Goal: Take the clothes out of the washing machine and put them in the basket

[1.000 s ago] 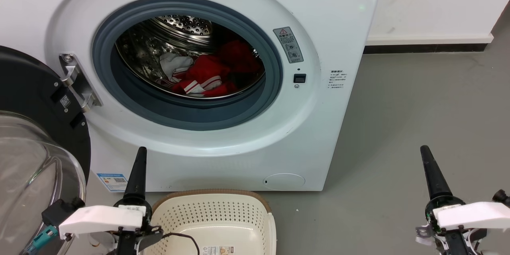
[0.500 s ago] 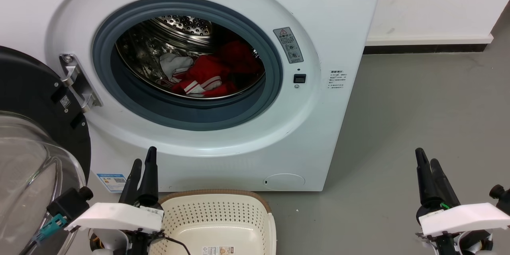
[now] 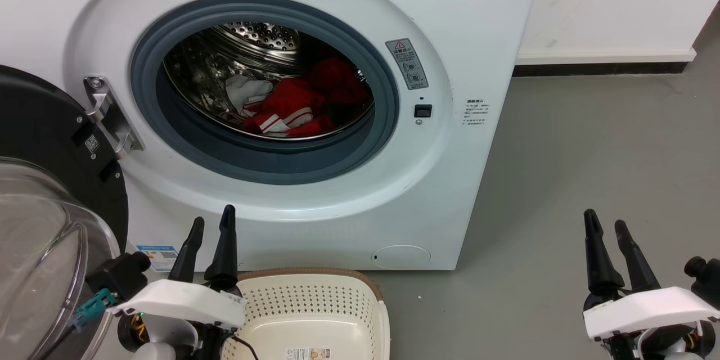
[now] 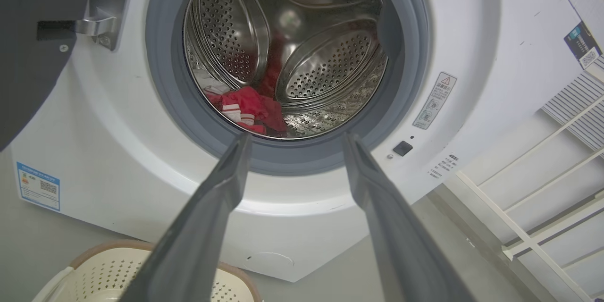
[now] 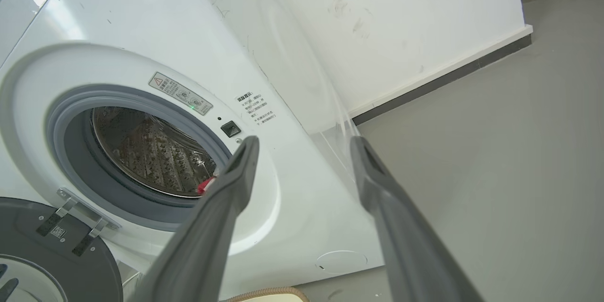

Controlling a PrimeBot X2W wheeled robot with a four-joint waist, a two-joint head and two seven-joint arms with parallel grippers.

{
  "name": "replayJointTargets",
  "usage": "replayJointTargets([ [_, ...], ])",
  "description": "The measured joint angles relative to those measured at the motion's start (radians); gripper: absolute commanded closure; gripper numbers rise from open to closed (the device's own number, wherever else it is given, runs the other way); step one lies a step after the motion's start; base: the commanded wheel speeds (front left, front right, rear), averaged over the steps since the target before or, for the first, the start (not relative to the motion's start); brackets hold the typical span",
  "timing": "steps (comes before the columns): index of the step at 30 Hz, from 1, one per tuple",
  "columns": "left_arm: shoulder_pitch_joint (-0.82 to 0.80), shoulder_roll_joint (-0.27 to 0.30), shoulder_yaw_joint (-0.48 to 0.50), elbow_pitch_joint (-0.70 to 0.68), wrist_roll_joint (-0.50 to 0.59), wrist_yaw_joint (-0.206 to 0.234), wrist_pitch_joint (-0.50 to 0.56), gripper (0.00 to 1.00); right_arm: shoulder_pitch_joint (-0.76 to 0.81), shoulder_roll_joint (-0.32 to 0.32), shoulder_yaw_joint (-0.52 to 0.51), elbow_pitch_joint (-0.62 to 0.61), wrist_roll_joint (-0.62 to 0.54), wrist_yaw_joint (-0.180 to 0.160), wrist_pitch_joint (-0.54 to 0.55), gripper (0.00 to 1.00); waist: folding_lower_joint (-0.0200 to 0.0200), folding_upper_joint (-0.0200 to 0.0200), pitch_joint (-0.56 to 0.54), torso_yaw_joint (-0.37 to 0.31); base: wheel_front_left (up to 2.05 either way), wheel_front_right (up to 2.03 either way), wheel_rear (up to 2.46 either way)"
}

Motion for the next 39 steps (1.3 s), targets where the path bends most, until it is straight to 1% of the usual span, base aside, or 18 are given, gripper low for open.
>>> replayJointTargets([
  [11,-0.018,0.009,-0.013,0.037,0.126,0.011,-0.031,0.00,0.006,0.000,0.012,-0.004,-0.137,0.000,-0.011,0.00,0.0000,0.0000,-0.001,-0.008,0.00,0.00,0.00],
  [19,-0.024,0.017,-0.020,0.054,0.217,0.028,-0.050,0.00,0.007,0.000,0.016,-0.004,-0.224,0.000,-0.020,0.00,0.0000,0.0000,-0.004,-0.010,0.00,0.00,0.00],
  [29,-0.027,0.025,-0.028,0.061,0.308,0.041,-0.075,0.00,0.012,0.001,0.012,-0.021,-0.332,0.000,-0.029,0.00,0.0000,0.0000,-0.004,-0.014,0.00,0.00,0.00],
  [39,-0.035,0.027,-0.032,0.065,0.389,0.047,-0.095,0.00,0.016,0.001,0.019,-0.030,-0.414,0.000,-0.046,0.00,0.0000,0.0000,-0.004,-0.016,0.00,0.00,0.00],
])
